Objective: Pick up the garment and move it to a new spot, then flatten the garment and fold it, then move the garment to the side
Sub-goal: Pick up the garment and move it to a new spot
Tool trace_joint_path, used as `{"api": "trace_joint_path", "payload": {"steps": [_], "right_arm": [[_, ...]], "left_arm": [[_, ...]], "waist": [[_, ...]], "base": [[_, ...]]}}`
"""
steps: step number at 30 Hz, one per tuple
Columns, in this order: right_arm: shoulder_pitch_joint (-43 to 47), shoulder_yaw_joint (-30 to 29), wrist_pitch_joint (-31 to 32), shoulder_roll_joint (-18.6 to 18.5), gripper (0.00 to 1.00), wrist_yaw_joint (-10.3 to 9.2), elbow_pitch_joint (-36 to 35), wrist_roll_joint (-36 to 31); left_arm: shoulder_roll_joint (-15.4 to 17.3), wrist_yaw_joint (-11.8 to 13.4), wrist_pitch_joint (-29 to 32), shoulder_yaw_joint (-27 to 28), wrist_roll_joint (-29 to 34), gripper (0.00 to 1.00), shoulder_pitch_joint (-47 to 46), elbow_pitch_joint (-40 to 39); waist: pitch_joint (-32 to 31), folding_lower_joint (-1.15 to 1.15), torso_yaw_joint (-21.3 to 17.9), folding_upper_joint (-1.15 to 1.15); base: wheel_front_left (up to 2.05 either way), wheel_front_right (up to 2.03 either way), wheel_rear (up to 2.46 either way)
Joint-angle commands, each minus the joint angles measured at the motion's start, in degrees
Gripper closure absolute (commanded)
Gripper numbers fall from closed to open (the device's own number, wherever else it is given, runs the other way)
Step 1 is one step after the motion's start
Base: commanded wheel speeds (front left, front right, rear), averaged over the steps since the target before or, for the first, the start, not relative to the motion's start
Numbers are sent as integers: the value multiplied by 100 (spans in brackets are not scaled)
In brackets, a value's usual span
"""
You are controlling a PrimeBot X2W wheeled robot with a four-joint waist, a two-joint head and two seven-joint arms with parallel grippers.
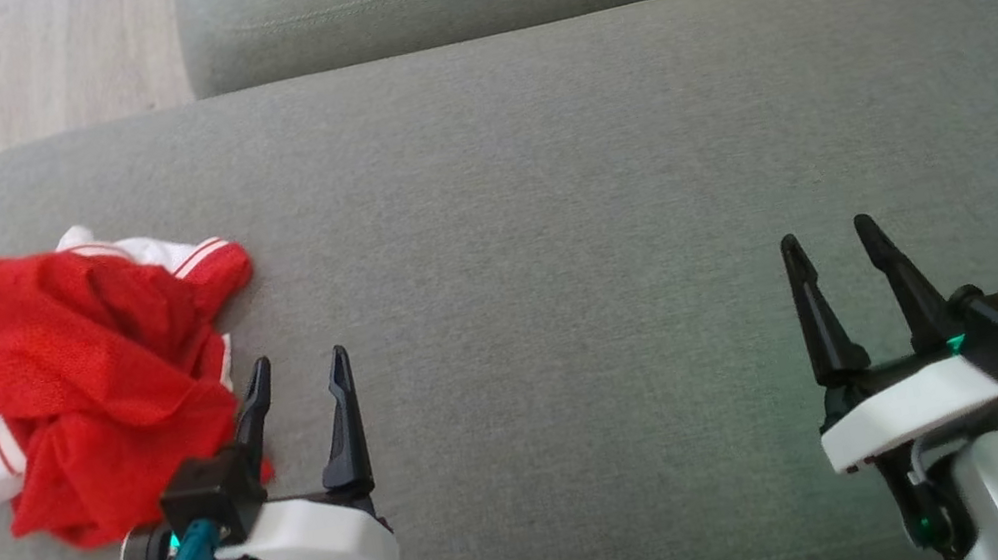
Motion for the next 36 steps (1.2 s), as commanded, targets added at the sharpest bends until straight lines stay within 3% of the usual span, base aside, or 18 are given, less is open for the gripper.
{"api": "trace_joint_path", "payload": {"steps": [1,25,36], "right_arm": [[-250,168,-13,12,0,44,-201,-45],[-219,621,-63,-7,0,44,-145,-122],[-192,583,-129,2,0,44,-65,-63]], "left_arm": [[10,42,-69,225,14,0,-312,-188],[9,319,-69,634,16,0,-129,-408],[9,320,-69,752,34,0,34,-545]], "waist": [[35,0,83,0],[-42,0,2117,0],[-123,0,2567,0]], "base": [[0,0,0],[0,0,0],[0,0,0]]}}
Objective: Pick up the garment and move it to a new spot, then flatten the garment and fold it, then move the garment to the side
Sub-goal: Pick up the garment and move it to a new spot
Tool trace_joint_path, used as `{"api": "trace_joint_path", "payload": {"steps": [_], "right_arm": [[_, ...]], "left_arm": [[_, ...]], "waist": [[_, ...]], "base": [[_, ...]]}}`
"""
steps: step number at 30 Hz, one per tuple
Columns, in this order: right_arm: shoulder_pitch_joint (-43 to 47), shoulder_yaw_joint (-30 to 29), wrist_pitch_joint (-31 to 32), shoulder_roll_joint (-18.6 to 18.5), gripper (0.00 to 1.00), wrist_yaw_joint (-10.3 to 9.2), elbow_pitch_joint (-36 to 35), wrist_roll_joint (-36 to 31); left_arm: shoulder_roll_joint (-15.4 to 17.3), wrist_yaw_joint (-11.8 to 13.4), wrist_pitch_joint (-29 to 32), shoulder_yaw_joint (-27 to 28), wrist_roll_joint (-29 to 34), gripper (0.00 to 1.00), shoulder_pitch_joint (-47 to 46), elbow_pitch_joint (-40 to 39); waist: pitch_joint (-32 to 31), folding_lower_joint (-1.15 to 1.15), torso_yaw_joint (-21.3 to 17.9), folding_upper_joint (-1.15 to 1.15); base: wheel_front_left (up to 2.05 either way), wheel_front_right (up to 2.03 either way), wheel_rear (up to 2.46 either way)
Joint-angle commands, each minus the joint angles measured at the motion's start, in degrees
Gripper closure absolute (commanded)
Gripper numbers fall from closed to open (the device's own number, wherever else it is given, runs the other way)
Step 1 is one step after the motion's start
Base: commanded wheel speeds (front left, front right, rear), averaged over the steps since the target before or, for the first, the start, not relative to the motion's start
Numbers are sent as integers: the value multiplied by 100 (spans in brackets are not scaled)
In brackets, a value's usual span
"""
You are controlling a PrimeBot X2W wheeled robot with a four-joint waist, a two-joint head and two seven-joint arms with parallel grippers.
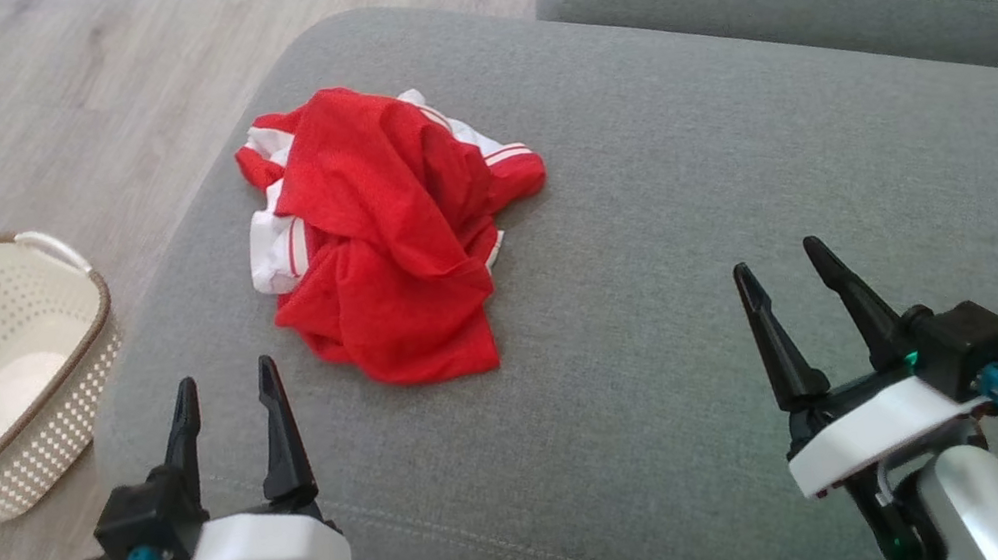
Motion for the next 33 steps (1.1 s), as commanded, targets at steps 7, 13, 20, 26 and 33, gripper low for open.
{"api": "trace_joint_path", "payload": {"steps": [7,13,20,26,33], "right_arm": [[-190,164,-79,7,0,44,-156,43],[-223,161,-100,8,0,44,-132,65],[-278,113,-101,10,0,44,-188,32],[-418,-126,-6,-3,0,44,-462,-158],[-534,-544,280,-107,0,44,-981,-373]], "left_arm": [[18,8,-46,272,22,0,-203,-291],[18,2,-46,347,24,0,-222,-331],[18,-78,-46,455,12,0,-267,-263],[47,-385,-46,593,100,0,-678,55],[330,-881,58,630,-48,0,-1809,871]], "waist": [[32,0,26,0],[86,0,-36,0],[231,0,-176,0],[622,0,-436,0],[1223,0,-704,0]], "base": [[0,0,0],[0,0,0],[0,0,0],[0,0,0],[0,0,0]]}}
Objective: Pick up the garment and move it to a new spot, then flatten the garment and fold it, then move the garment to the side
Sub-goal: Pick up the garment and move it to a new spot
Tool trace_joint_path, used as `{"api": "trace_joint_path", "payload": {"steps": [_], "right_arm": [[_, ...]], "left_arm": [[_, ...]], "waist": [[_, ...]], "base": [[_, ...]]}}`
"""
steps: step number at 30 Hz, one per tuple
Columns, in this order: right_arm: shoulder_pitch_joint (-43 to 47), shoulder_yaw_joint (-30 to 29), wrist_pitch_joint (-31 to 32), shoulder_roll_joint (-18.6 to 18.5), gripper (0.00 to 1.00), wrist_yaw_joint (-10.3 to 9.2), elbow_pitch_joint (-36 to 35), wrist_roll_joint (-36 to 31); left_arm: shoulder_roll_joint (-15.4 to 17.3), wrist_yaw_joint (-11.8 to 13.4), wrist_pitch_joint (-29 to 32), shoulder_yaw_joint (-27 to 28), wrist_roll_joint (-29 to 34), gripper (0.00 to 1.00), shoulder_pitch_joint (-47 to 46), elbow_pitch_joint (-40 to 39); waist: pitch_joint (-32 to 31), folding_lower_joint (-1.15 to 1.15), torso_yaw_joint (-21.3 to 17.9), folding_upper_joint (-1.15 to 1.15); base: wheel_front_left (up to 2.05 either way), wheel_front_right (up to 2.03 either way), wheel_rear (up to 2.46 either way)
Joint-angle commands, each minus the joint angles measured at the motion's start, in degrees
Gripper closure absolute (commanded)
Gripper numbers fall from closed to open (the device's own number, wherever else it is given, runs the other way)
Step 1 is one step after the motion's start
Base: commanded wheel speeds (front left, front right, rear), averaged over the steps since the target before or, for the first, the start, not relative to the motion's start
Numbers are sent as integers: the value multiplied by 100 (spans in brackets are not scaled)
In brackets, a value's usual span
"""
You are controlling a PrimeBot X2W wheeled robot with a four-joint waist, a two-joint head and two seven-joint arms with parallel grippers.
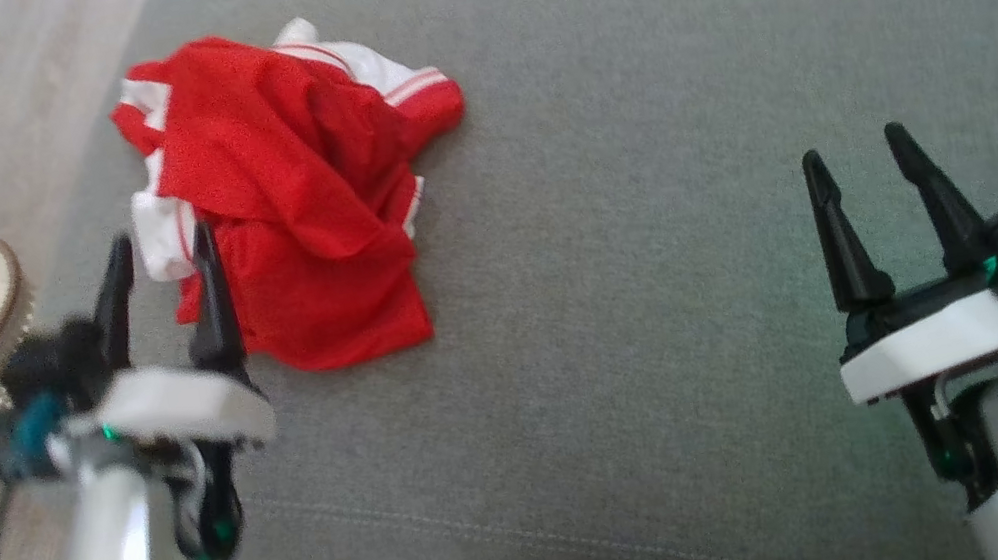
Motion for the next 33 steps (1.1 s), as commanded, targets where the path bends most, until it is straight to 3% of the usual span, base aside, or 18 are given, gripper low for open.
{"api": "trace_joint_path", "payload": {"steps": [1,7,18,26,27,28,29,33], "right_arm": [[-265,85,104,-57,0,44,-297,-60],[-319,-39,266,-128,0,44,-605,-144],[-390,80,450,-245,0,44,-932,-209],[-431,178,480,-235,0,44,-1015,-210],[-430,185,478,-229,0,44,-1010,-213],[-430,185,478,-229,0,44,-1010,-213],[-429,193,473,-222,0,44,-1001,-216],[-415,188,436,-187,0,44,-942,-216]], "left_arm": [[251,-136,104,150,-41,0,-560,20],[596,-424,787,41,-258,0,-1684,781],[963,-558,2157,-359,-626,0,-2988,2240],[1144,-566,2168,-606,-565,0,-3313,3100],[1146,-566,2155,-623,-566,39,-3338,3198],[1146,-566,2155,-623,-566,39,-3338,3198],[1145,-566,2123,-617,-586,100,-3366,3284],[1167,-561,1749,-629,-591,100,-3494,3436]], "waist": [[336,0,-212,0],[734,0,-427,0],[1159,0,-693,0],[1270,0,-855,0],[1269,0,-865,0],[1269,0,-865,0],[1265,0,-874,0],[1189,0,-868,0]], "base": [[0,0,0],[0,0,0],[0,0,0],[0,0,0],[0,0,0],[0,0,0],[0,0,0],[0,0,0]]}}
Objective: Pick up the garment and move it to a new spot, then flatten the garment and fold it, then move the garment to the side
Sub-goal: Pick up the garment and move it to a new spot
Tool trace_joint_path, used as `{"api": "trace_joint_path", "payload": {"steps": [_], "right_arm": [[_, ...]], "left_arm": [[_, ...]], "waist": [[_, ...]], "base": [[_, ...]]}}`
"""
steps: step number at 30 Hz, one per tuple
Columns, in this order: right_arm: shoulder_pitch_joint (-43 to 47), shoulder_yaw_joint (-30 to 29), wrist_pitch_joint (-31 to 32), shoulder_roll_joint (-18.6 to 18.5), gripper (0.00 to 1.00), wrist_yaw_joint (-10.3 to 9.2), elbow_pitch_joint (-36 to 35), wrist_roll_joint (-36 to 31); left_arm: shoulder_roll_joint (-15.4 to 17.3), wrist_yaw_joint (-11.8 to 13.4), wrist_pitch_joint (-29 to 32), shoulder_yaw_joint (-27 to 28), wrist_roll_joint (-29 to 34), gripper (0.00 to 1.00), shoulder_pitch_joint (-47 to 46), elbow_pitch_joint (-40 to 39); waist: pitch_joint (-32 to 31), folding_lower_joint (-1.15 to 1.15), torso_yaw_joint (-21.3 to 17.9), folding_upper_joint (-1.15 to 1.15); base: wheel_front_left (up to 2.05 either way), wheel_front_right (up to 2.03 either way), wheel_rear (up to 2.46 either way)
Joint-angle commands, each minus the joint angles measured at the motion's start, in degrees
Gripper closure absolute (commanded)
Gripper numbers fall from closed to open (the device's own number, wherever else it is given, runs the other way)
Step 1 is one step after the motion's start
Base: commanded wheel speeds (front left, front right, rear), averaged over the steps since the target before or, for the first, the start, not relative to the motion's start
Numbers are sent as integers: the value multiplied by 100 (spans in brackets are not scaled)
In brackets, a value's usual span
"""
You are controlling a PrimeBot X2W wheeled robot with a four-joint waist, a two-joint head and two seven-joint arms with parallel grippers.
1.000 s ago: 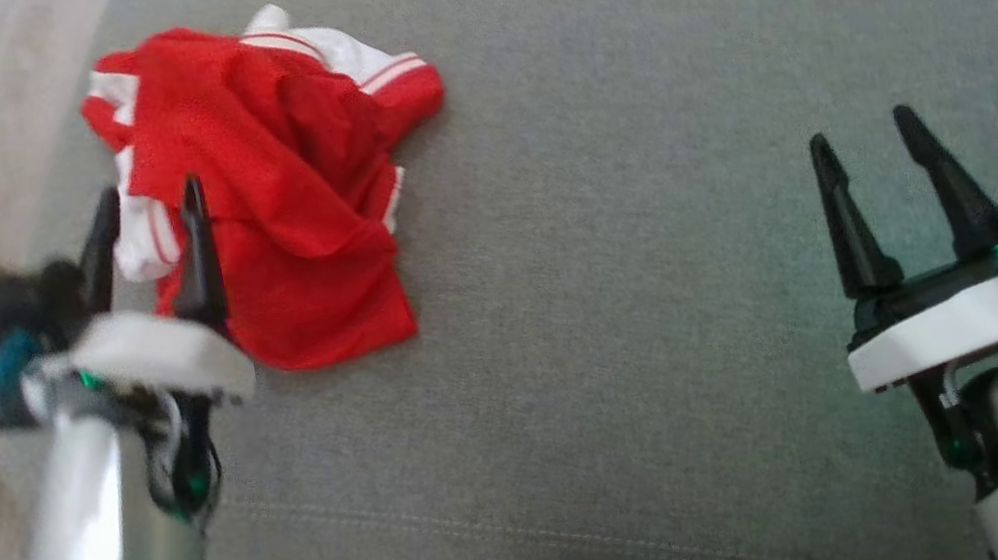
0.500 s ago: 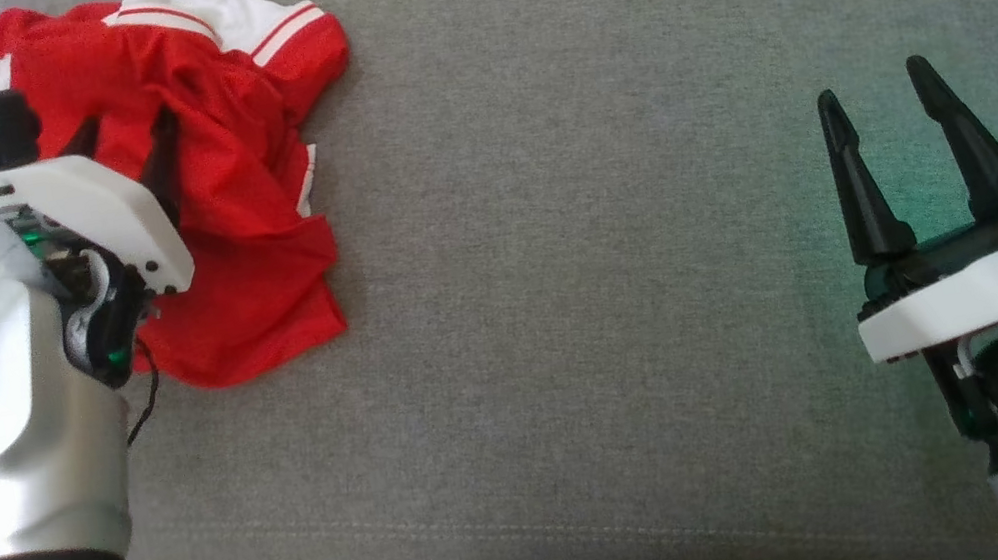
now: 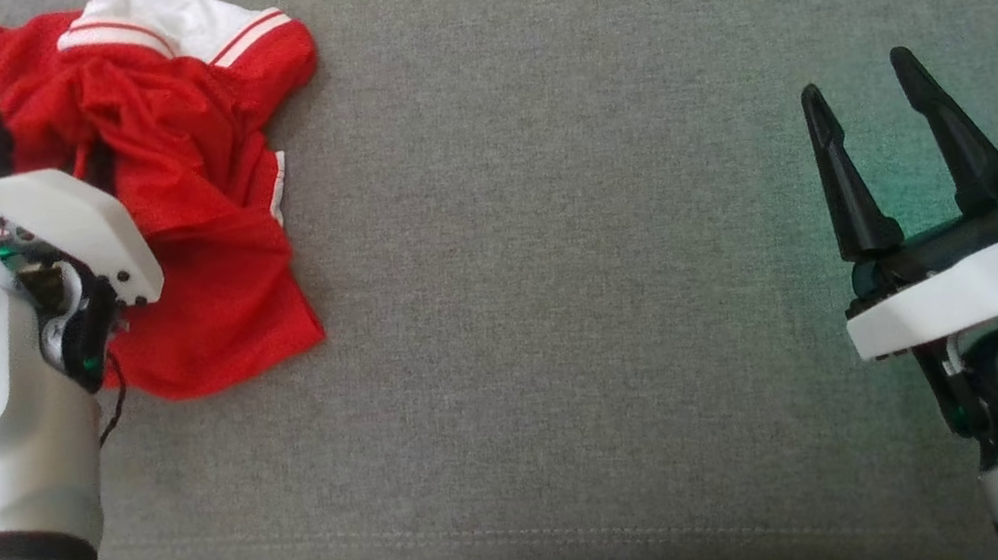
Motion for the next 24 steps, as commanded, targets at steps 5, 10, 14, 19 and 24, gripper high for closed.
{"api": "trace_joint_path", "payload": {"steps": [5,10,14,19,24], "right_arm": [[-33,154,-120,89,0,44,4,13],[15,196,-257,162,0,44,235,88],[77,226,-364,216,0,44,421,146],[154,237,-492,260,0,44,611,215],[182,247,-593,285,0,44,749,275]], "left_arm": [[362,85,-702,155,34,100,-314,-167],[393,94,-1327,236,-31,100,-340,-443],[404,97,-1582,328,-132,100,-325,-866],[366,133,-1723,459,-269,100,-233,-1685],[288,186,-1692,461,-349,100,-47,-2580]], "waist": [[-316,-1,63,0],[-701,-1,85,0],[-987,-1,64,0],[-1290,-1,-18,0],[-1502,-1,-178,0]], "base": [[0,0,0],[0,0,0],[0,0,0],[0,0,0],[0,0,0]]}}
